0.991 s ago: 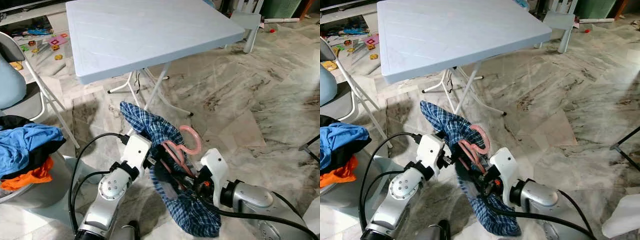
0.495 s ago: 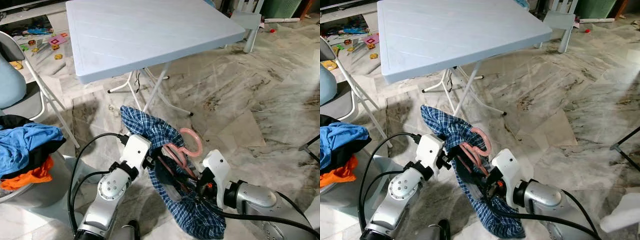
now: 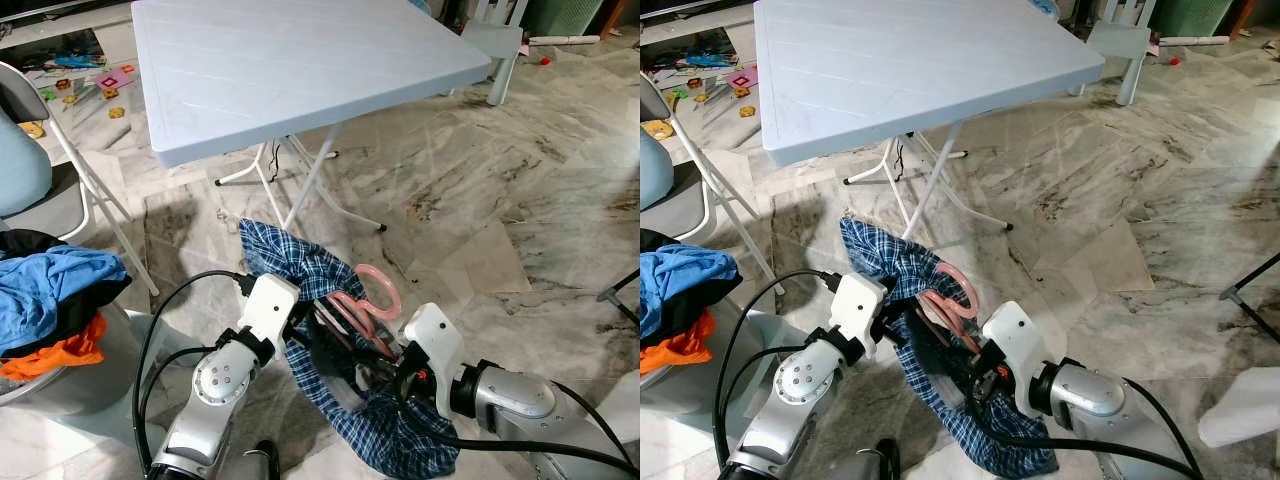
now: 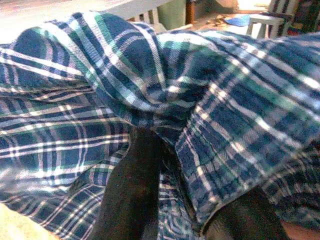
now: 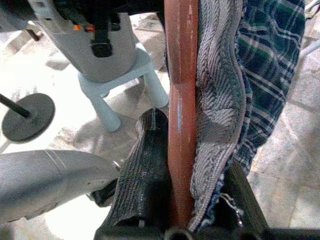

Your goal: Hang hanger

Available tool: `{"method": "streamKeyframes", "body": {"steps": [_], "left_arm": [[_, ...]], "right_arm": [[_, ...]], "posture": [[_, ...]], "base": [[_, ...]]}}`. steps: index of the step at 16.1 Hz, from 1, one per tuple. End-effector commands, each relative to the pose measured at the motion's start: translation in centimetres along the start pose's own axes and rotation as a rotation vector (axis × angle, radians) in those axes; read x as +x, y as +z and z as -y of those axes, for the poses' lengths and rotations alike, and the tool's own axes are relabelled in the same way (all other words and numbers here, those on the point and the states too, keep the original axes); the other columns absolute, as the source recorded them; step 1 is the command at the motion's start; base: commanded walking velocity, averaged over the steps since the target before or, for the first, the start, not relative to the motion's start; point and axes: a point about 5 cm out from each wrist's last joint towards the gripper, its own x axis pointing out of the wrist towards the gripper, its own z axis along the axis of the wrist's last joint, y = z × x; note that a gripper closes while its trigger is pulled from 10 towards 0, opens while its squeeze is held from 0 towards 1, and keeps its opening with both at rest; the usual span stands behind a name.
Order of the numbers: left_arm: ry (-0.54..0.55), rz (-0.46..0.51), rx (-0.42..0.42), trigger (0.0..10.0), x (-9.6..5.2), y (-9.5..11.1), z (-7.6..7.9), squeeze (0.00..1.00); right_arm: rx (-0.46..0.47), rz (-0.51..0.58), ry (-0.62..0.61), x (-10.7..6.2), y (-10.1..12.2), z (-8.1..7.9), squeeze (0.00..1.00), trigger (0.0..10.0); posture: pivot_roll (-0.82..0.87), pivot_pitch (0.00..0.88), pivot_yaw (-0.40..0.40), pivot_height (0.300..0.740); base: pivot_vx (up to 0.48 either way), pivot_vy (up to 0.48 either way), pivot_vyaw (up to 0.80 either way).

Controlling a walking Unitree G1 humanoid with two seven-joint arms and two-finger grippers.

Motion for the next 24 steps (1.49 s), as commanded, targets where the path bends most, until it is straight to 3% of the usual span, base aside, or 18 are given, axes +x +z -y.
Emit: {"method": "streamKeyframes", "body": {"steps": [1, 3, 6, 11, 13, 17, 20, 24], "left_arm": [[-0.02, -0.022, 0.002, 0.0, -0.2, -0.3, 0.1, 0.0], [-0.05, -0.026, 0.039, 0.0, -0.3, -0.2, 0.0, 0.0], [0.1, -0.065, 0.068, 0.0, -0.5, -0.6, -2.2, 0.0], [0.193, -0.106, 0.135, 0.0, -0.9, -0.8, -4.2, 0.0], [0.186, -0.106, 0.132, 0.0, -1.0, -0.7, -4.0, 0.0], [0.166, -0.116, 0.115, 0.0, -1.2, -1.1, -3.3, 0.0], [0.166, -0.143, 0.093, 0.0, -1.3, -1.5, -3.8, 0.0], [0.156, -0.175, 0.066, 0.0, -1.6, -2.3, -3.8, 0.0]], "right_arm": [[-0.023, 0.009, -0.012, 0.1, 0.2, 0.2, 0.0, 10.0], [-0.084, -0.029, -0.107, 0.1, -0.3, 1.7, 0.0, 10.0], [-0.144, -0.075, -0.126, -0.6, -1.0, 2.5, 0.0, 10.0], [-0.272, -0.194, -0.094, -2.7, -2.9, 3.4, 0.0, 10.0], [-0.353, -0.293, -0.1, -4.5, -4.1, 4.5, 0.0, 10.0], [-0.45, -0.37, -0.1, -6.7, -4.6, 6.0, 0.0, 10.0], [-0.371, -0.306, -0.018, -9.1, -3.5, 6.2, 0.0, 10.0], [-0.353, -0.222, 0.01, -11.9, -1.2, 7.3, 0.0, 10.0]], "posture": [[-0.08, 0.188, 0.008, 0.74], [-0.08, 0.191, 0.008, 0.74], [-0.08, 0.193, 0.008, 0.74], [-0.08, 0.198, 0.008, 0.74], [-0.09, 0.199, 0.009, 0.74], [-0.09, 0.201, 0.013, 0.74], [-0.09, 0.2, 0.012, 0.74], [-0.1, 0.196, 0.012, 0.74]], "base": [[0.0, 0.0, 0.0], [0.0, 0.0, 0.0], [0.0, 0.0, 0.0], [0.0, 0.0, 0.0], [0.0, 0.0, 0.0], [0.0, 0.0, 0.0], [0.0, 0.0, 0.0], [0.0, 0.0, 0.0]]}}
